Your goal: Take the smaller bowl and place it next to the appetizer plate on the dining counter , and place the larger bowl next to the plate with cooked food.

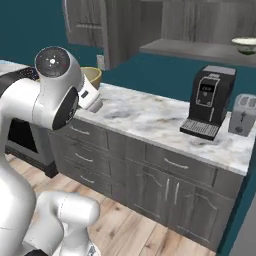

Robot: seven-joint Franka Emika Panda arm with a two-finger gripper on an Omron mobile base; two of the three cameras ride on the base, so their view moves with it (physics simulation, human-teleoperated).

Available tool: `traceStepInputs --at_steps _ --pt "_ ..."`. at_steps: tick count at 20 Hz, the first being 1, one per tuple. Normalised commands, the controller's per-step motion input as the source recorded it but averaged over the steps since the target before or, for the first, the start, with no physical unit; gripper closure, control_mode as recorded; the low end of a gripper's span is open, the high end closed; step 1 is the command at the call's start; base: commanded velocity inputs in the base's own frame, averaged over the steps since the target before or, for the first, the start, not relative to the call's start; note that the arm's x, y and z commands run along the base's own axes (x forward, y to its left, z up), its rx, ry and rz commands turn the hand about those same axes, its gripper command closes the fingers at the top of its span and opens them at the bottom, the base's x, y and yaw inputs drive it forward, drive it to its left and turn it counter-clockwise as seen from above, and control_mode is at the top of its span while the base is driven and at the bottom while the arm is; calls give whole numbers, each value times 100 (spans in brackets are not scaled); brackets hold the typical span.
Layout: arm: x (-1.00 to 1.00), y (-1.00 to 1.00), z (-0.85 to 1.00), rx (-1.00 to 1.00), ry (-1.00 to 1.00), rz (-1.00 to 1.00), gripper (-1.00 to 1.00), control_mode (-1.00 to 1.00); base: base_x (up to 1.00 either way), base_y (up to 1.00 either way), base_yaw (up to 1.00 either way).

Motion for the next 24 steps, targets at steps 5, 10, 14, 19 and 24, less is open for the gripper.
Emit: traceStepInputs --at_steps 5,10,14,19,24 --pt "0 0 0 0 0 0 100 100 -23 42 70" --pt "0 0 0 0 0 0 100 100 -4 62 69" --pt "0 0 0 0 0 0 100 100 0 68 67" --pt "0 0 0 0 0 0 100 100 0 78 61" --pt "0 0 0 0 0 0 100 100 0 83 53"
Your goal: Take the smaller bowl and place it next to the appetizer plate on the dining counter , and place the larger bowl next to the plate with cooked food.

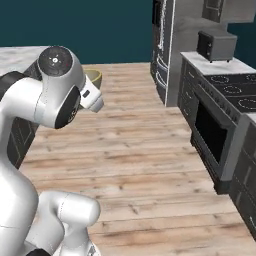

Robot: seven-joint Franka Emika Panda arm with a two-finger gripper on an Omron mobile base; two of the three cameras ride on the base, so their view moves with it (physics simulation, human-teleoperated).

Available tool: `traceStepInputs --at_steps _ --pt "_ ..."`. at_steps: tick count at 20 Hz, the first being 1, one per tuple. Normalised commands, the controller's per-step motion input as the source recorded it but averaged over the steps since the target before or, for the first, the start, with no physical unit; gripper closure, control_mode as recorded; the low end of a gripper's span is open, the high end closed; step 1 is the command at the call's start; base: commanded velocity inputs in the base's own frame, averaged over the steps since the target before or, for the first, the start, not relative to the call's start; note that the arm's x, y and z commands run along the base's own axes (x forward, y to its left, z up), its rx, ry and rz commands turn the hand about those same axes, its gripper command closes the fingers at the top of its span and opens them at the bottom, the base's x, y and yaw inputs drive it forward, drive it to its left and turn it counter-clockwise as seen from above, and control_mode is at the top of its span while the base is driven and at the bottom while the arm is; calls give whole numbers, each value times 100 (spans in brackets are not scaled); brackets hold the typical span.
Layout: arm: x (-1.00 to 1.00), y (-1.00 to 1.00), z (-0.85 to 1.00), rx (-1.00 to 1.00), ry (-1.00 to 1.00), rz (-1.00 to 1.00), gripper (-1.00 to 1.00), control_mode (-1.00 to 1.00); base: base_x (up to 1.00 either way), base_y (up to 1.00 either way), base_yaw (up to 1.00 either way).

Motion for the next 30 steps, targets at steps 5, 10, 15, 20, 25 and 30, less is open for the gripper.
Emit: traceStepInputs --at_steps 5,10,15,20,25,30 --pt "0 0 0 0 0 0 100 100 -19 82 40" --pt "0 0 0 0 0 0 100 100 -77 65 21" --pt "0 0 0 0 0 0 100 100 -100 38 11" --pt "0 0 0 0 0 0 100 100 -100 7 4" --pt "0 0 0 0 0 0 100 100 18 -46 4" --pt "0 0 0 0 0 0 100 100 100 -69 9"
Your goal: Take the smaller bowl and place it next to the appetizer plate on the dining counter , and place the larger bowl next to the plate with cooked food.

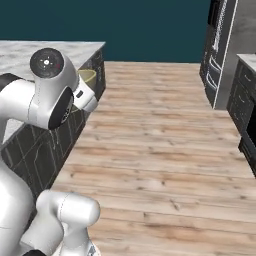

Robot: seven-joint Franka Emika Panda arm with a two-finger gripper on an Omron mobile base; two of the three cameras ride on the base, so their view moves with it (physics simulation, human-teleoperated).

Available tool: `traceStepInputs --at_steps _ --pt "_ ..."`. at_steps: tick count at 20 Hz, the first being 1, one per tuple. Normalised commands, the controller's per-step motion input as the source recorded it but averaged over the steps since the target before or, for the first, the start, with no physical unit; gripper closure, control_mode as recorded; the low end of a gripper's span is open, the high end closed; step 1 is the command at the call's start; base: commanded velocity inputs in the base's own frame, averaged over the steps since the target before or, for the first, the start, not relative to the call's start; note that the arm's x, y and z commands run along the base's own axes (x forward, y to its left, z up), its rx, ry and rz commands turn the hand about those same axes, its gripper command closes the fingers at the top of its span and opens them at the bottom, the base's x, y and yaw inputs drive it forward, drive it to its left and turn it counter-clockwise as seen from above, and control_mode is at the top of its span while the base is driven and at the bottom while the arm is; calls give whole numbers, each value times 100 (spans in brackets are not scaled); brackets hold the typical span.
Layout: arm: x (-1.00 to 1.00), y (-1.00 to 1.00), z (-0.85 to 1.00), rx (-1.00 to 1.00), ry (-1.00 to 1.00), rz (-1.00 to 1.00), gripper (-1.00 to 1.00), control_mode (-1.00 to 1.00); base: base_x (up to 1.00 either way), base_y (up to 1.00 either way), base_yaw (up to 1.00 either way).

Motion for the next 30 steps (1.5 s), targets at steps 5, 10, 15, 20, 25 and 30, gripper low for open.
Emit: traceStepInputs --at_steps 5,10,15,20,25,30 --pt "0 0 0 0 0 0 100 100 100 -75 8" --pt "0 0 0 0 0 0 100 100 100 -49 13" --pt "0 0 0 0 0 0 100 100 100 -24 20" --pt "0 0 0 0 0 0 100 100 100 -20 19" --pt "0 0 0 0 0 0 100 100 100 -18 17" --pt "0 0 0 0 0 0 100 100 100 -27 13"
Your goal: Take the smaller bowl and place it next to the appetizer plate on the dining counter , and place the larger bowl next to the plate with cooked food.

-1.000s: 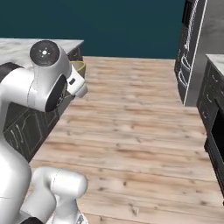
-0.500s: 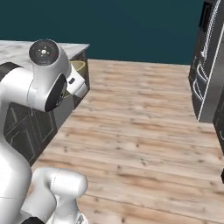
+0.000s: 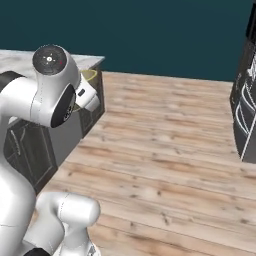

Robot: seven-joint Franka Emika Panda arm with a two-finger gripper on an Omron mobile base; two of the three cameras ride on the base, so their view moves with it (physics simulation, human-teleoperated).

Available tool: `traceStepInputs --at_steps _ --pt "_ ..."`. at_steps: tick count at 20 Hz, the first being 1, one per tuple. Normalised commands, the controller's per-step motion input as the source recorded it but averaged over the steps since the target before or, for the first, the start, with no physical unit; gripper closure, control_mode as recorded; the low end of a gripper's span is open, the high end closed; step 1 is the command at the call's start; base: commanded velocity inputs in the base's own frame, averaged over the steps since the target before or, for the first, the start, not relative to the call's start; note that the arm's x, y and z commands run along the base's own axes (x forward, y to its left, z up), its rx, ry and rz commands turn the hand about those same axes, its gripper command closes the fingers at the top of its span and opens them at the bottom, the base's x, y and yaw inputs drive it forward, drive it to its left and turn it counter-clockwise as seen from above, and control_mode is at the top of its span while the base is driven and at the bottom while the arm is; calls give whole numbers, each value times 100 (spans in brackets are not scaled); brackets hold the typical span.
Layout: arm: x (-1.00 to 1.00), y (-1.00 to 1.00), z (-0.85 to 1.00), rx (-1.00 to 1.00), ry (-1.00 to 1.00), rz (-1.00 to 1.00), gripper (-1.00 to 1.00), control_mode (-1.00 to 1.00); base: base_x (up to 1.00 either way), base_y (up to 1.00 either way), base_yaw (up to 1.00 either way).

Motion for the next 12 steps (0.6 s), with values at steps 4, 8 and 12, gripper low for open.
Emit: traceStepInputs --at_steps 4,8,12 --pt "0 0 0 0 0 0 100 100 100 -26 5" --pt "0 0 0 0 0 0 100 100 100 -21 0" --pt "0 0 0 0 0 0 100 100 100 -22 0"
